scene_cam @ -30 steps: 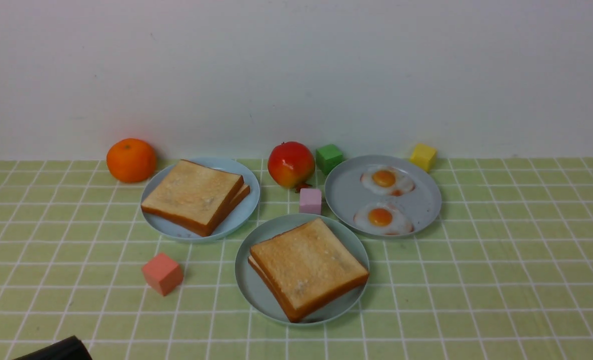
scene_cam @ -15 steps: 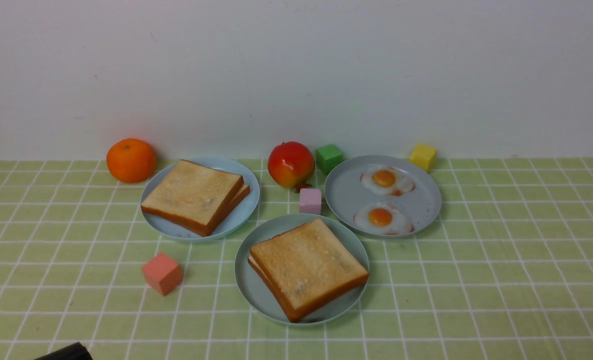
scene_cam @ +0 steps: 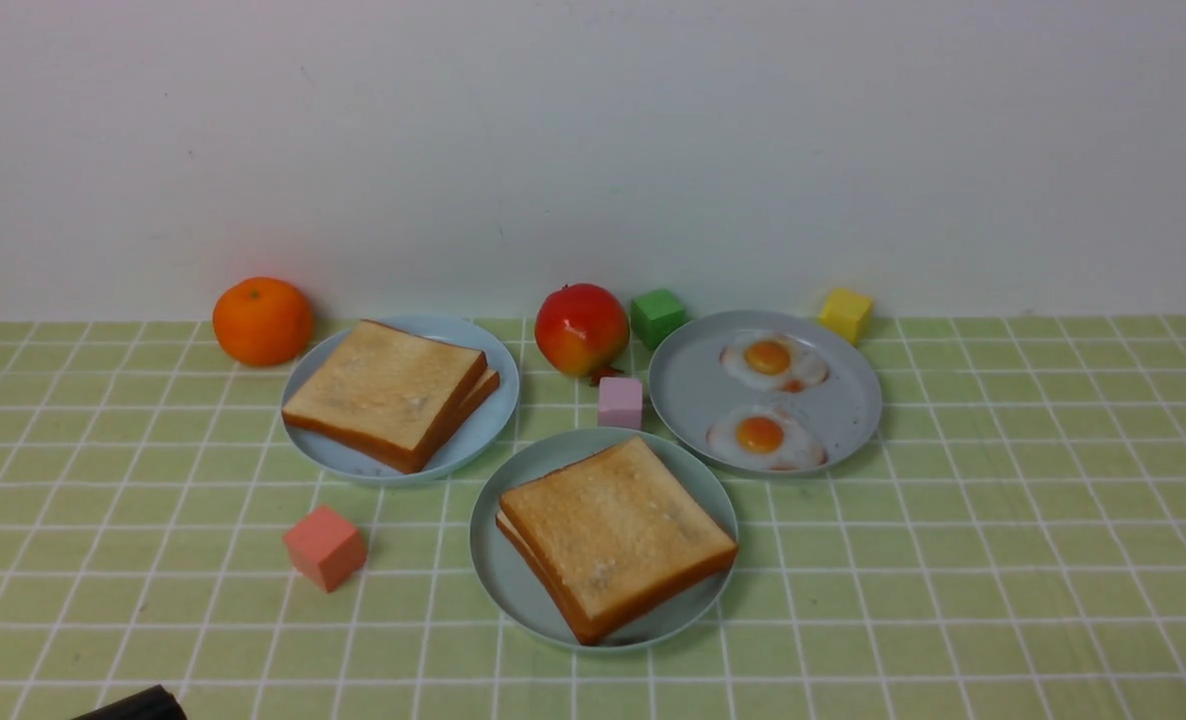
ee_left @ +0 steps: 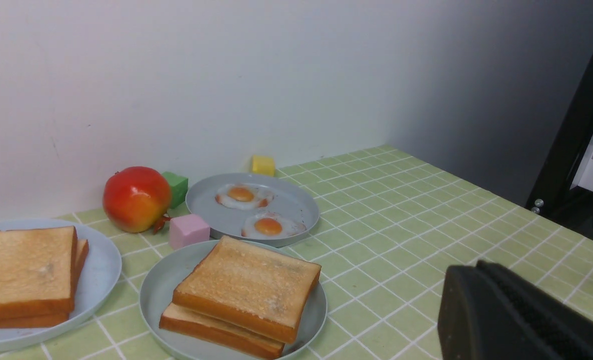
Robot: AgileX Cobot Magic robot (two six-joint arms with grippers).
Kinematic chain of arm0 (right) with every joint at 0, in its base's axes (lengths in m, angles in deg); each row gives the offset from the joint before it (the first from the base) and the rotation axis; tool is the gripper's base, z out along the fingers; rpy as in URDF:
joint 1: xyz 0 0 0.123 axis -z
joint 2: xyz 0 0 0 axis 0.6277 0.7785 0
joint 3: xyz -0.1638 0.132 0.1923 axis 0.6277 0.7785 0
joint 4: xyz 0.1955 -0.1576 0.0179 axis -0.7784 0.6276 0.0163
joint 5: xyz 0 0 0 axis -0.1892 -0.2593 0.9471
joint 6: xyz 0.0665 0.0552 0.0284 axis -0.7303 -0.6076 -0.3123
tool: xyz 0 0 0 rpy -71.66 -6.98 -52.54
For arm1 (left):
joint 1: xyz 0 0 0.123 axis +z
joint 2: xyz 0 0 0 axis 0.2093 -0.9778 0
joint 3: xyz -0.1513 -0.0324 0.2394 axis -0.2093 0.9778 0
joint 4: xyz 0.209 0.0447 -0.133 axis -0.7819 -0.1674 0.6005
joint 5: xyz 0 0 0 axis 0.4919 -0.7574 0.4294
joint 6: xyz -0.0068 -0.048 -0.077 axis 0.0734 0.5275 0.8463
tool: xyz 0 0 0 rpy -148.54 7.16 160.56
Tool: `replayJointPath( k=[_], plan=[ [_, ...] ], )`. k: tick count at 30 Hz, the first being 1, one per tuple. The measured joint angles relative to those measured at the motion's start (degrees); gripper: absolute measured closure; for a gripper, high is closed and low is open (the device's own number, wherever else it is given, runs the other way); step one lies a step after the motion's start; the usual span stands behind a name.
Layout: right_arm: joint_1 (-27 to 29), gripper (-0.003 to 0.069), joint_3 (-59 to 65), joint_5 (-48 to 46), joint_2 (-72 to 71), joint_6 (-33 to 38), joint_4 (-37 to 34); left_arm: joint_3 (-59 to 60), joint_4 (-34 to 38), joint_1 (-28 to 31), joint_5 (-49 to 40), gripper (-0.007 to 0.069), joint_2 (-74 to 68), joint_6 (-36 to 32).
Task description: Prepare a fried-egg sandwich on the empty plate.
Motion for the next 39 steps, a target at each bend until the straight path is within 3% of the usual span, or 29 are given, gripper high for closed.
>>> replayJointPath(
  k=[16, 39],
  plan=[
    [0.00, 0.0671, -0.53, -3.03, 0.00, 8.96, -7.11, 0.00, 0.00, 0.00, -0.37, 0.0638, 0.00, 0.00],
    [0.00, 0.0671, -0.53, -3.29, 0.00, 8.96, -8.07, 0.00, 0.17, 0.00, 0.16, 0.0628, 0.00, 0.00]
  ],
)
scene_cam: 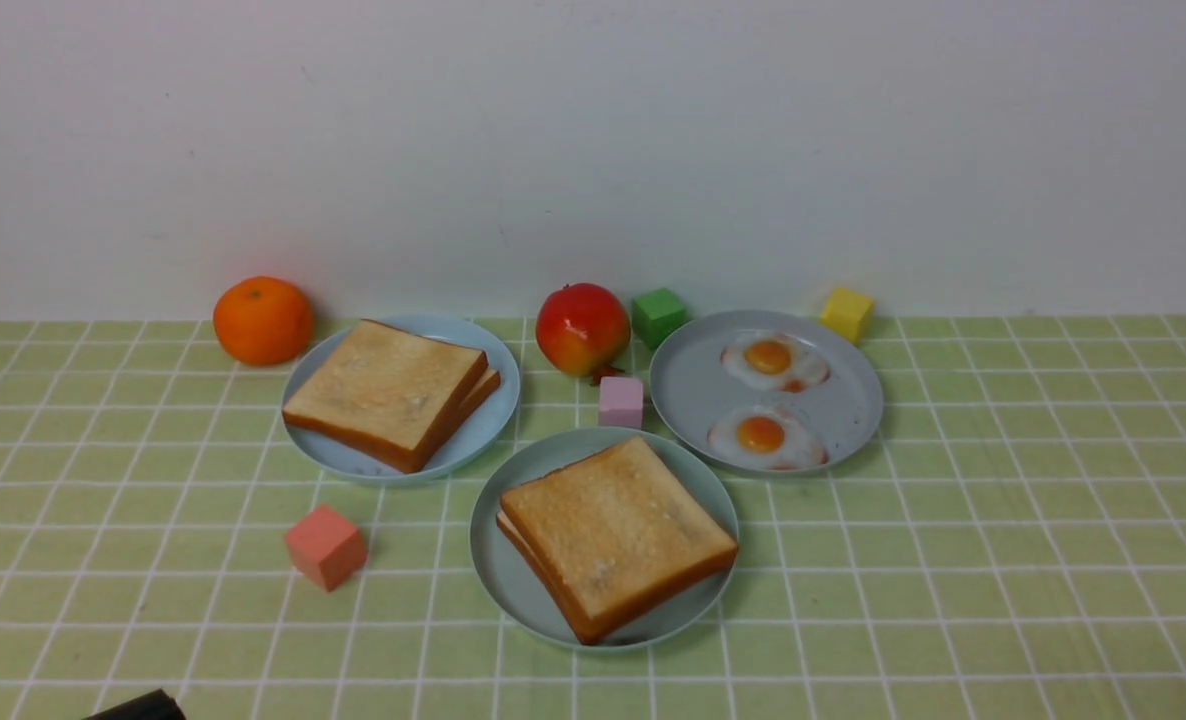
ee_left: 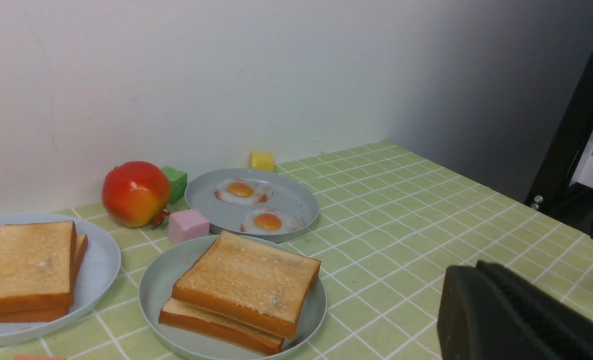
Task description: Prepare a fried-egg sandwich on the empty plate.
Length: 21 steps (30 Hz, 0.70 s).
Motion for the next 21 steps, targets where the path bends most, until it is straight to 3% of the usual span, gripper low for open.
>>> replayJointPath(
  k=[5, 7, 9, 11, 12, 15, 18, 21],
  plan=[
    [0.00, 0.0671, 0.00, 0.00, 0.00, 0.00, 0.00, 0.06, -0.24, 2.70, 1.33, 0.0627, 0.53, 0.18],
    [0.00, 0.0671, 0.00, 0.00, 0.00, 0.00, -0.01, 0.06, -0.73, 6.76, 1.38, 0.0636, 1.28, 0.19],
    [0.00, 0.0671, 0.00, 0.00, 0.00, 0.00, -0.01, 0.06, -2.55, 16.28, -0.42, 0.0638, 3.33, 0.40],
    [0.00, 0.0671, 0.00, 0.00, 0.00, 0.00, -0.01, 0.17, -3.63, 21.15, -2.25, 0.0638, 4.98, 1.25],
    [0.00, 0.0670, 0.00, 0.00, 0.00, 0.00, -0.01, 0.71, -5.21, 27.41, -3.83, 0.0638, 6.89, 2.76],
    [0.00, 0.0669, 0.00, 0.00, 0.00, 0.00, -0.06, 4.12, -8.48, 36.33, -5.19, 0.0638, 9.06, 8.35],
    [0.00, 0.0666, 0.00, 0.00, 0.00, 0.00, -0.06, 9.18, -12.24, 40.49, -5.93, 0.0638, 9.20, 14.34],
    [0.00, 0.0665, 0.00, 0.00, 0.00, 0.00, -0.06, 11.05, -16.29, 41.58, -14.57, 0.0638, 9.20, 21.20]
  ],
)
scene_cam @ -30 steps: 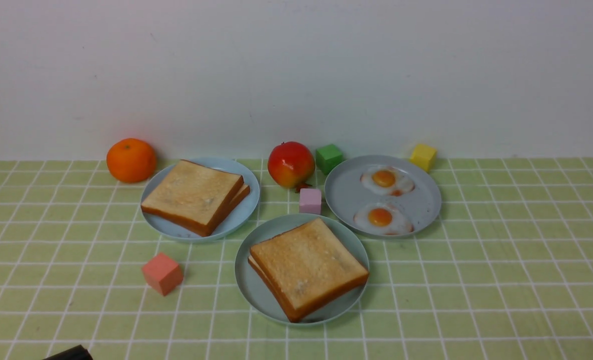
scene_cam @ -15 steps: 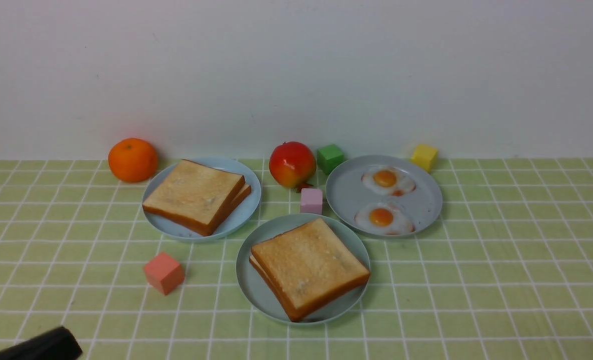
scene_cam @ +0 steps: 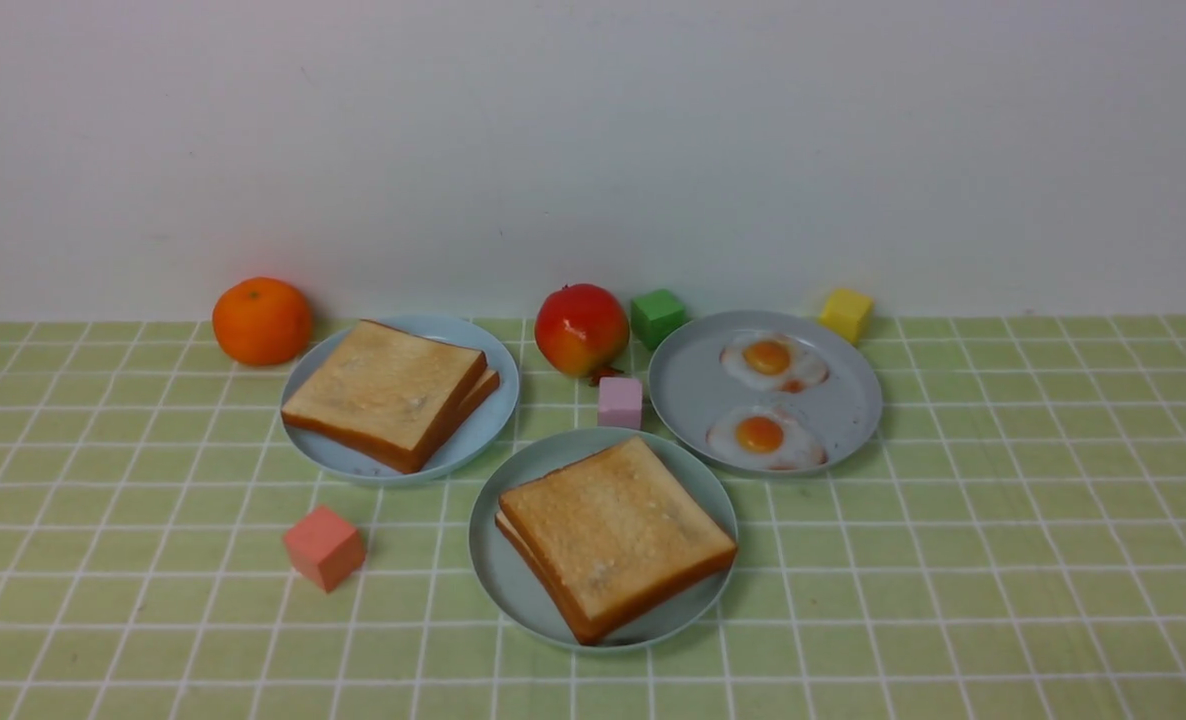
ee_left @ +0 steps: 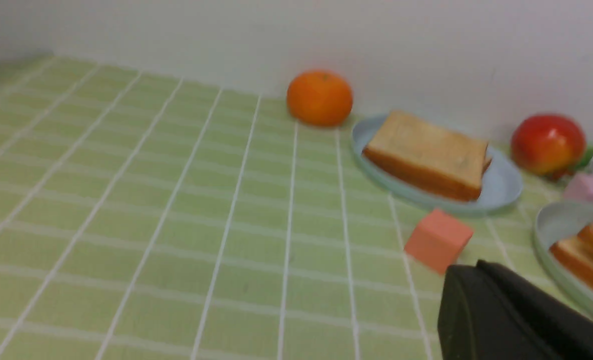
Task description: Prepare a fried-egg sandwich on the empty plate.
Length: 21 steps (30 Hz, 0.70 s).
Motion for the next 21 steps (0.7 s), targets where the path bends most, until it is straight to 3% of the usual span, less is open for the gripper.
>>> replayJointPath(
  k=[6, 21],
  plan=[
    [0.00, 0.0662, 0.00, 0.00, 0.00, 0.00, 0.00, 0.34, -2.19, 0.10, -3.79, 0.0638, 0.00, 4.13],
    [0.06, 0.0653, 0.00, 0.00, 0.00, 0.00, 0.00, 0.34, -2.35, 0.16, -3.79, 0.0638, 0.00, 4.36]
  ],
)
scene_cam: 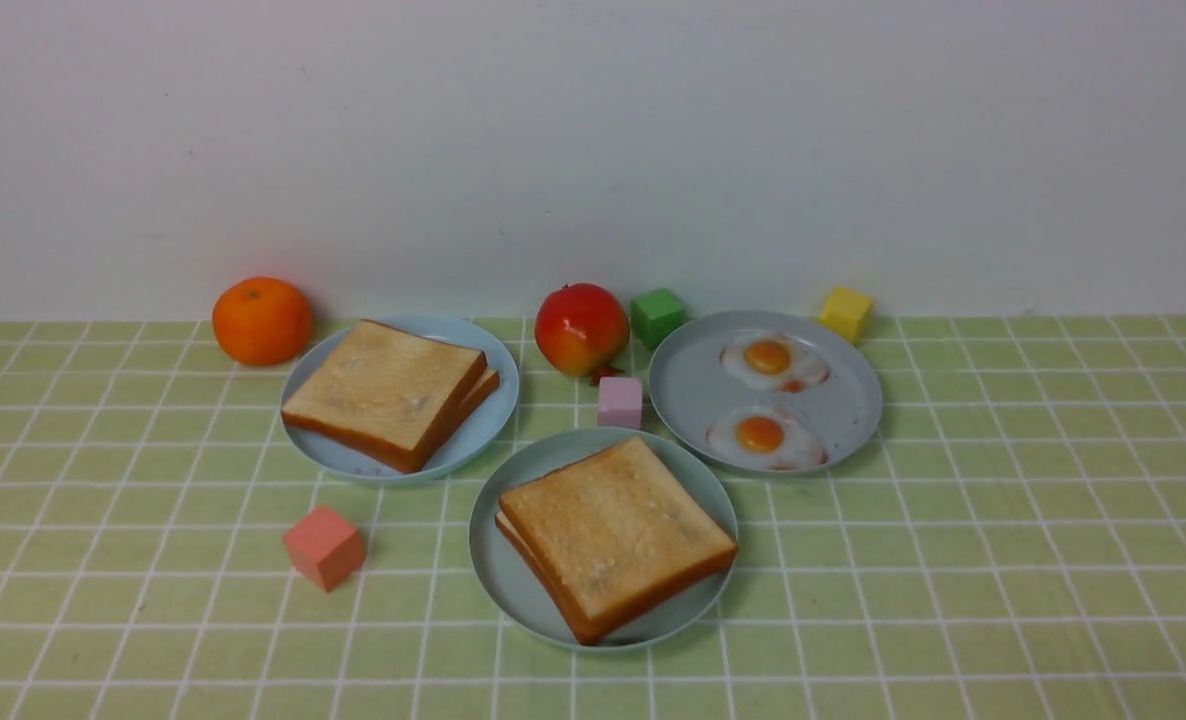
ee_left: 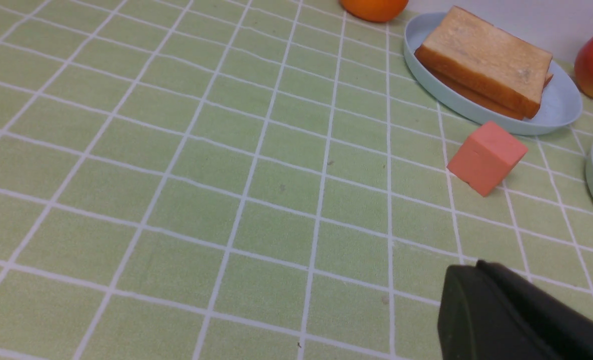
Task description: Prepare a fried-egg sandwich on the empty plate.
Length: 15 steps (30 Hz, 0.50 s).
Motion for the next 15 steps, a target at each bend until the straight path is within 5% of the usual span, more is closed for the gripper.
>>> replayJointPath(
  k=[15],
  plan=[
    [0.00, 0.0640, 0.00, 0.00, 0.00, 0.00, 0.00, 0.00, -0.05, 0.00, 0.05, 0.0637, 0.00, 0.09]
  ],
)
